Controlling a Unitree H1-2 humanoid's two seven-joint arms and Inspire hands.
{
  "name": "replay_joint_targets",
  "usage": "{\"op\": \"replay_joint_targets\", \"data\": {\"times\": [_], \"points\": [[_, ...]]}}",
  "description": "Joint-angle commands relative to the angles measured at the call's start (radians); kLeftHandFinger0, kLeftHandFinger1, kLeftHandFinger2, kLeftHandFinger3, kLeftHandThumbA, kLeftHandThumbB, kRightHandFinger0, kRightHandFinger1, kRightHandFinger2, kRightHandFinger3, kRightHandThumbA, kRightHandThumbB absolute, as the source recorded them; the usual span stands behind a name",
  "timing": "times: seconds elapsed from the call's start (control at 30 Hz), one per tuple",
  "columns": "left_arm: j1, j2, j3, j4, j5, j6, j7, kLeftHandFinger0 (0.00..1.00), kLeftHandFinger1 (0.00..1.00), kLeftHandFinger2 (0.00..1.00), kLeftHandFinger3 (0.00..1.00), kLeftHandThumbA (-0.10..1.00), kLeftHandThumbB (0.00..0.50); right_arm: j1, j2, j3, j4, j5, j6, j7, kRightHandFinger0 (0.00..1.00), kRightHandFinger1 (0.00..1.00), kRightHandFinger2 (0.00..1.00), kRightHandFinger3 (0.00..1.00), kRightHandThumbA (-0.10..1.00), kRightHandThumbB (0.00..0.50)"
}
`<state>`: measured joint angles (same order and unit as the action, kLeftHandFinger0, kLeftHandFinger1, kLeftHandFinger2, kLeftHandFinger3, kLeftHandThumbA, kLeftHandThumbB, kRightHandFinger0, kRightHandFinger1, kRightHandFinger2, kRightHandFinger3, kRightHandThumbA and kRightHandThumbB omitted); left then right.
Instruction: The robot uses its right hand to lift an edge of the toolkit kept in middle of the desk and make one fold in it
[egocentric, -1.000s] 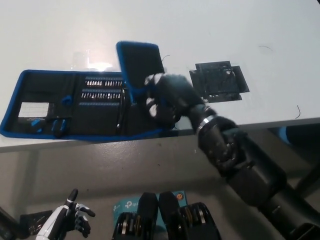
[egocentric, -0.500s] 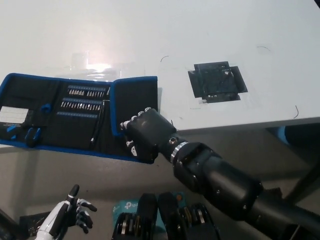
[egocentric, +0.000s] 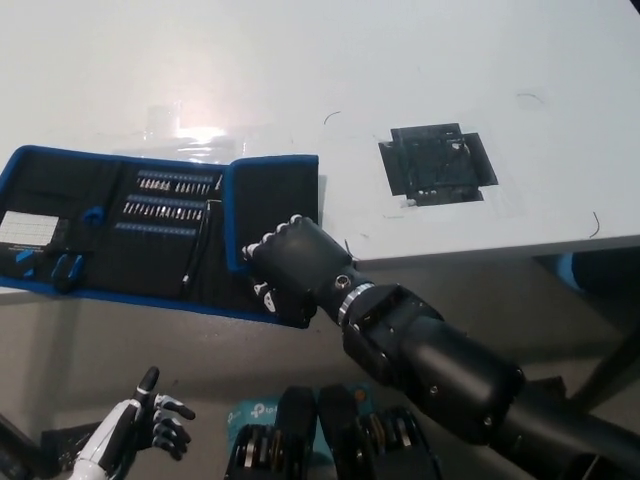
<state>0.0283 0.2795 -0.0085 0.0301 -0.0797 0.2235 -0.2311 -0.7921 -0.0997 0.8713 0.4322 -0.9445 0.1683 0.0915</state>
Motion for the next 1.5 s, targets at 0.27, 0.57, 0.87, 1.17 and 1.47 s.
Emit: {"op": "replay_joint_targets", "data": {"times": [0.27,0.57,0.87,1.17,1.47], "points": [[0.001,0.015,0.006,-0.007,-0.002,-0.023,-0.012,0.41,0.34,0.29,0.4,1.0,0.5,-0.03,-0.001,-0.192,-0.152,0.101,0.061,0.232,1.0,1.0,1.0,1.0,0.83,0.5],[0.015,0.013,0.001,-0.018,0.009,-0.015,-0.005,0.36,0.32,0.25,0.36,1.0,0.5,-0.024,0.003,-0.239,-0.247,0.131,0.099,0.346,1.0,1.0,1.0,1.0,1.0,0.5],[0.017,0.02,0.002,-0.023,0.004,-0.005,-0.015,0.41,0.35,0.32,0.41,1.0,0.5,0.001,0.015,-0.322,-0.347,0.163,0.133,0.352,1.0,1.0,1.0,1.0,0.97,0.5],[0.025,0.02,0.007,-0.018,0.003,-0.009,-0.012,0.38,0.34,0.31,0.39,1.0,0.5,0.015,-0.052,-0.432,-0.511,0.221,0.167,0.425,1.0,1.0,1.0,1.0,1.0,0.5],[0.033,0.024,0.006,-0.007,0.011,-0.025,-0.011,0.39,0.34,0.29,0.37,1.0,0.5,0.163,-0.146,-0.674,-0.64,0.427,0.077,0.342,1.0,1.0,1.0,1.0,0.73,0.431]]}}
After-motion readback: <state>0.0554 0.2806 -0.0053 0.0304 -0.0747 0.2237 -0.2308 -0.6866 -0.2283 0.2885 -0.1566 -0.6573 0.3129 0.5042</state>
